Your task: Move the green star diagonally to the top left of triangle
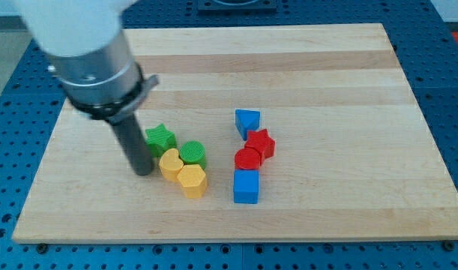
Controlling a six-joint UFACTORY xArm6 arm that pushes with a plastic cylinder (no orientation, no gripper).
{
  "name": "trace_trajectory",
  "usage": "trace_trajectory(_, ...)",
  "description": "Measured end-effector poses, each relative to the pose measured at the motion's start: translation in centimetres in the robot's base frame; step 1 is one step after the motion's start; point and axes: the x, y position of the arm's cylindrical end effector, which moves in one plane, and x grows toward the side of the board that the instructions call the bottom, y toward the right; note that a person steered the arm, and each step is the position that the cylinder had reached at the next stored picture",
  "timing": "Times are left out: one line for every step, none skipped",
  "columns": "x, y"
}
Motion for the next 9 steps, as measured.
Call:
trace_trajectory(-0.1,3.8)
trace_trajectory(-1.3,5.4)
trace_trajectory(-2.2,4.9)
trace_trajectory(-2.2,2.3)
trace_trajectory(-1.9,-0.3)
trace_trajectory(-4.5,-1.0)
trace_trajectory(-11.0,-1.0)
trace_trajectory(-12.1,-1.2)
trace_trajectory(-12.1,-1.3)
